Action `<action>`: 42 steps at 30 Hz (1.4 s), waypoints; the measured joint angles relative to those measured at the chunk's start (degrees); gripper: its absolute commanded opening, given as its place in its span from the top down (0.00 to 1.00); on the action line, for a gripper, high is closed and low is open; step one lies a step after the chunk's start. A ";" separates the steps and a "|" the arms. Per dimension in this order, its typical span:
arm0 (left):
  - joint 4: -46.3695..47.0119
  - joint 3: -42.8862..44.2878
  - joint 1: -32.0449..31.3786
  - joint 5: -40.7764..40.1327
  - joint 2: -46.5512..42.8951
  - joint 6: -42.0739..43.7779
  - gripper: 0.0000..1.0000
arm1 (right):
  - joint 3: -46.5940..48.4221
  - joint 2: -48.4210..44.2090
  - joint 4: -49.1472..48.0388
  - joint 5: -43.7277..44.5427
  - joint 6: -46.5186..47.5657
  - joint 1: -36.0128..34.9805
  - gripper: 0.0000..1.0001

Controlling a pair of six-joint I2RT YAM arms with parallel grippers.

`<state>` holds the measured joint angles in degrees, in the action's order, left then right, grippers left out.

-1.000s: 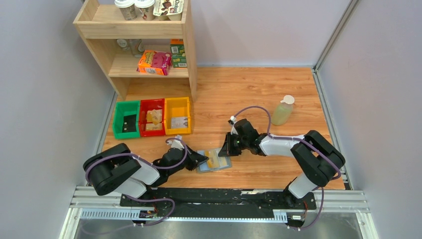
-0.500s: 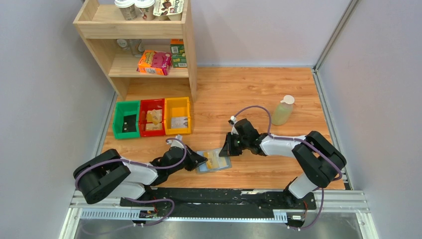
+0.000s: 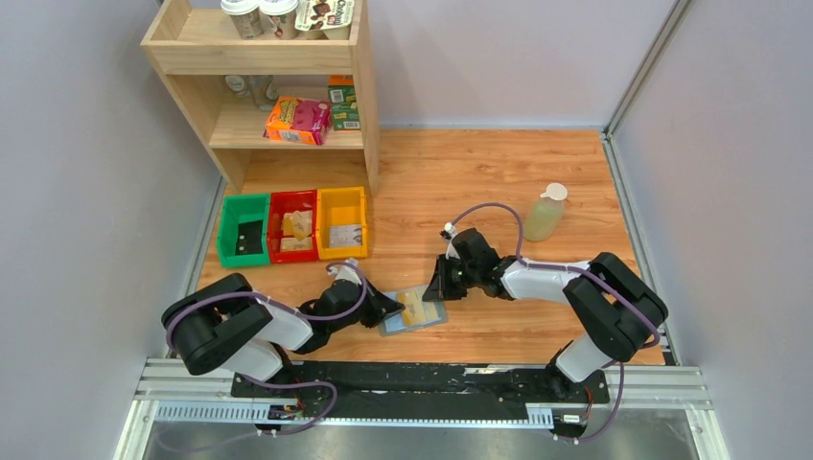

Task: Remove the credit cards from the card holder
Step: Remove the credit card from the card holder.

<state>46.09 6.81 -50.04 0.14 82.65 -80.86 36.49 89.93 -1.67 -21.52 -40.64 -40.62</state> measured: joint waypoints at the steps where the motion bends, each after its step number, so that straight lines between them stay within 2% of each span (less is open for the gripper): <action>1: 0.07 0.00 0.00 0.02 -0.11 0.02 1.00 | 0.00 0.02 0.00 0.00 0.00 0.00 1.00; 6: -4.94 0.02 0.00 -0.66 -4.83 0.68 1.00 | 0.02 0.09 0.00 -0.02 0.00 0.00 1.00; 10: -14.93 0.79 -0.09 -2.38 -13.68 2.54 1.00 | 0.22 0.48 -0.20 -0.44 -0.04 -0.07 1.00; 17: -38.18 5.05 -0.11 -6.80 -29.27 7.15 1.00 | 0.52 1.42 0.24 1.03 0.33 0.37 1.00; 22: -50.25 8.63 -0.02 -9.44 -33.59 11.32 1.00 | 0.52 1.53 0.59 1.42 0.63 0.35 1.00; 26: -53.79 8.90 0.00 -9.84 -32.52 13.25 1.00 | 0.50 1.20 0.63 1.46 0.76 0.37 0.97; 32: -53.20 13.84 -0.02 -8.52 -22.25 15.98 1.00 | -0.57 -1.66 3.52 2.69 2.40 0.35 0.86; 36: -49.53 17.25 -0.39 -7.56 -15.52 16.92 1.00 | -1.68 -5.05 5.38 3.21 3.06 -0.63 0.78; 39: -48.30 18.95 -0.79 -7.19 -11.54 17.07 1.00 | -1.75 -7.52 5.01 3.34 2.97 -1.49 0.68; 42: -48.30 22.23 -1.29 -6.78 -8.02 17.81 1.00 | -1.90 -9.27 3.45 3.48 2.71 -1.86 0.67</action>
<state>-2.22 29.04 -51.33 -6.63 74.63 -63.05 34.59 80.66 1.78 -18.04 -37.93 -42.48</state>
